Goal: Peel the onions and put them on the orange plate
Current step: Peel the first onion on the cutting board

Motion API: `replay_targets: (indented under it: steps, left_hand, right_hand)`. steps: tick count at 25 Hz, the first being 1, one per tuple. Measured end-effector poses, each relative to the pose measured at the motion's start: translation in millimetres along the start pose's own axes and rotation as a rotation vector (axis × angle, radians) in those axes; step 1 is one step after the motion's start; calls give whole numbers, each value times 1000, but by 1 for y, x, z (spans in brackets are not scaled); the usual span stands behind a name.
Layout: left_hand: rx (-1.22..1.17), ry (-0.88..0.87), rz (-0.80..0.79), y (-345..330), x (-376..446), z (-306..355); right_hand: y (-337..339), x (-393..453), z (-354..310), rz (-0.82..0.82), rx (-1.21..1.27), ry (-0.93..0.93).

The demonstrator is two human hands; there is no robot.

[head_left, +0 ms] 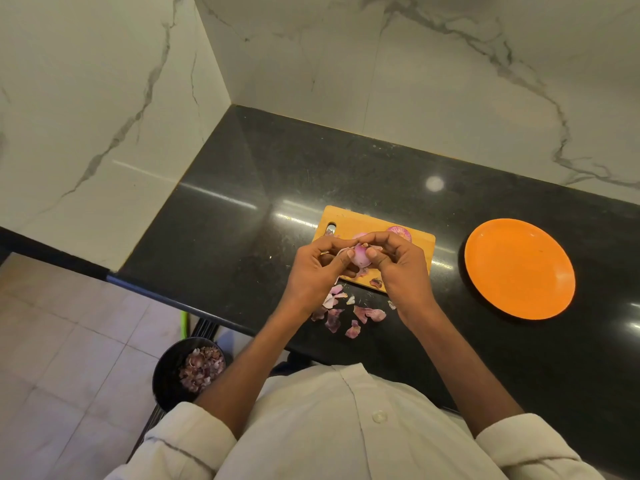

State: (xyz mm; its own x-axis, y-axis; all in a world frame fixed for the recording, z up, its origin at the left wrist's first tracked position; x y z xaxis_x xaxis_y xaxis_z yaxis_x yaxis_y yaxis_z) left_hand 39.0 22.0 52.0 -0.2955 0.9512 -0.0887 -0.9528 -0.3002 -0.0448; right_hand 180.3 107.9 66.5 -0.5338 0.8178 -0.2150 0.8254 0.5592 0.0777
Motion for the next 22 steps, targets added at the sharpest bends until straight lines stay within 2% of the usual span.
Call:
replay_targets:
  steps: [4, 9, 11, 14, 19, 22]
  left_hand:
    - [25, 23, 78, -1, 0, -2]
    - [-120, 51, 20, -4, -1, 3]
    - [-89, 39, 13, -4, -3, 3]
    - [-53, 63, 42, 1, -3, -5]
    - [124, 91, 91, 3, -3, -7]
    - [226, 79, 161, 0, -5, -4]
  right_hand:
    - [-5, -4, -3, -30, 89, 65]
    - [-1, -2, 4, 11, 213, 3]
    - [-2, -2, 8, -7, 265, -49]
    - [-4, -3, 13, 24, 175, -78]
    - [-7, -5, 9, 47, 86, -55]
    - [-11, -7, 4, 34, 122, -27]
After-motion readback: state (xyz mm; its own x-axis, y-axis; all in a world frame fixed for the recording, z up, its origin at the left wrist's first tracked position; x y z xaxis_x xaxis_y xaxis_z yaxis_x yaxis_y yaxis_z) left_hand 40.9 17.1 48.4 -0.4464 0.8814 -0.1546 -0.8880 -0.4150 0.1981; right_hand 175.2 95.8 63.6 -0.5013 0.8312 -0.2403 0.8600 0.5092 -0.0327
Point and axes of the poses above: each hand's wrist, its own x-axis towards the middle knuckle, its own y-axis out of the back of the hand, z = x × y, the point moved 4 cm from there along x, towards the middle knuckle, and after that the axes turned 7 degrees about -z, right-handed, at the moved point
